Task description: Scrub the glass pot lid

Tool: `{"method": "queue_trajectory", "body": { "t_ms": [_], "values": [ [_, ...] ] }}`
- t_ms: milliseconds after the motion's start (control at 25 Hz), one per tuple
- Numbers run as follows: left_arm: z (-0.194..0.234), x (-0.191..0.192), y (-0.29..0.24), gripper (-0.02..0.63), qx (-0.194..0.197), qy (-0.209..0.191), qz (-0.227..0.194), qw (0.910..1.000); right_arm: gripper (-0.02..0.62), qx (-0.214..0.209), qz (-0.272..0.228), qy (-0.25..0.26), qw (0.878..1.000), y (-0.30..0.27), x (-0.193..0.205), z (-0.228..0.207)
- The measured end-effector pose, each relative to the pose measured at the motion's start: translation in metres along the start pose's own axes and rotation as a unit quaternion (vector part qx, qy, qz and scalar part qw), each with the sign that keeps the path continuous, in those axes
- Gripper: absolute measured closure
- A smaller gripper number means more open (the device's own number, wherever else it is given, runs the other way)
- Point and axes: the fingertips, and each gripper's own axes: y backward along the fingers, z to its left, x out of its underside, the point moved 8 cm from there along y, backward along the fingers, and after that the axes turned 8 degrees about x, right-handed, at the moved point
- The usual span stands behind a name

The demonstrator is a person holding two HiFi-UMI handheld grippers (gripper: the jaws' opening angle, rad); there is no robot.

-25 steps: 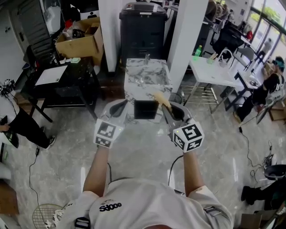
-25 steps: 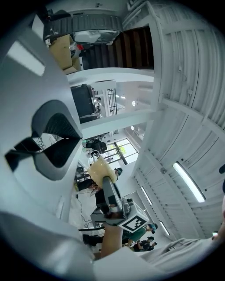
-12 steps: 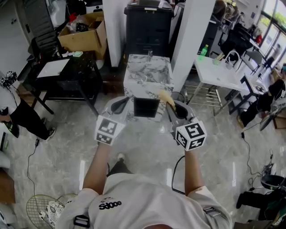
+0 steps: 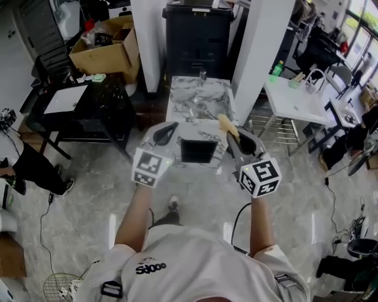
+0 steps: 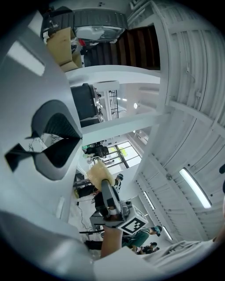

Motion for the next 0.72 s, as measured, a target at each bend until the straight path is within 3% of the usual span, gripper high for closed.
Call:
{"method": "queue_trajectory", "body": {
  "t_ms": [320, 720],
  "values": [
    [0.094, 0.011, -0.069, 0.595, 0.019, -0.003, -0.008, 0.9998, 0.548, 0.012, -0.006, 0.0, 1.0, -0.108, -0.019, -0.027],
    [0.164, 0.039, -0.127, 0.595, 0.036, 0.012, -0.001, 0.9993, 0.546, 0.025, 0.02, -0.003, 0.999, -0.195, -0.014, -0.053]
  ]
}}
